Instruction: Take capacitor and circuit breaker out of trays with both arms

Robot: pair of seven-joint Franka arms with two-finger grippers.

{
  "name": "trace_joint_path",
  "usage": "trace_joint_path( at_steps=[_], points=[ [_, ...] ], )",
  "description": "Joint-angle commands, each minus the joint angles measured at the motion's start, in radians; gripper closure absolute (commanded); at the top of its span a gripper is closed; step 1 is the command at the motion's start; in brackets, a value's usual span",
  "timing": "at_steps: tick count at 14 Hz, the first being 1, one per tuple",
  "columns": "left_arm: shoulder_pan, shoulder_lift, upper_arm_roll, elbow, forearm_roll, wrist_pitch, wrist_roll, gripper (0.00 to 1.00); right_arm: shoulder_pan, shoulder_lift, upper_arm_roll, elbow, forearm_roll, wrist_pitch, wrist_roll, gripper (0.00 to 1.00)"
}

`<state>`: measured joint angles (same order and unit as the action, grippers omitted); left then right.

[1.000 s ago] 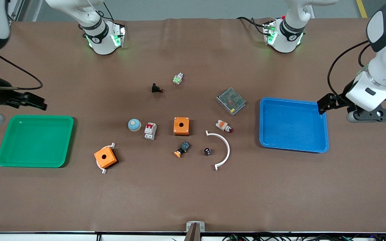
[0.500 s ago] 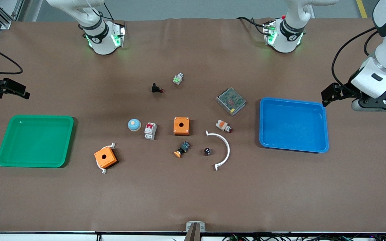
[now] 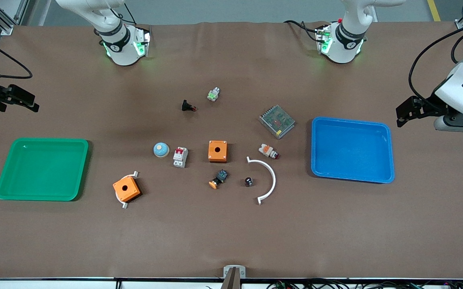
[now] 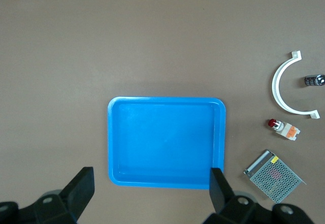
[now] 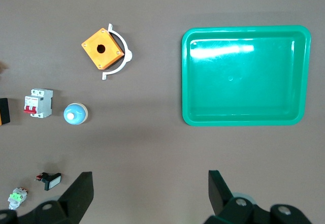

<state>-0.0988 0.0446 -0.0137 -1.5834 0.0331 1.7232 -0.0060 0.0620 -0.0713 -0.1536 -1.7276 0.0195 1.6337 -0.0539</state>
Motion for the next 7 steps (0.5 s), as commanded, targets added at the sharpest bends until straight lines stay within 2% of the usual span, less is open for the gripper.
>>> trace_joint_path(
  at_steps=[1,7],
  points=[
    [0.007,0.018,0.0,0.037,-0.018,-0.027,0.006,0.0,-0.001,-0.016,0.005,-0.009,-0.015,0.005,-0.007,0.0],
    [0.005,0.015,-0.002,0.037,-0.01,-0.027,0.014,0.0,-0.002,-0.016,0.003,0.0,-0.015,0.003,-0.007,0.0]
  ],
)
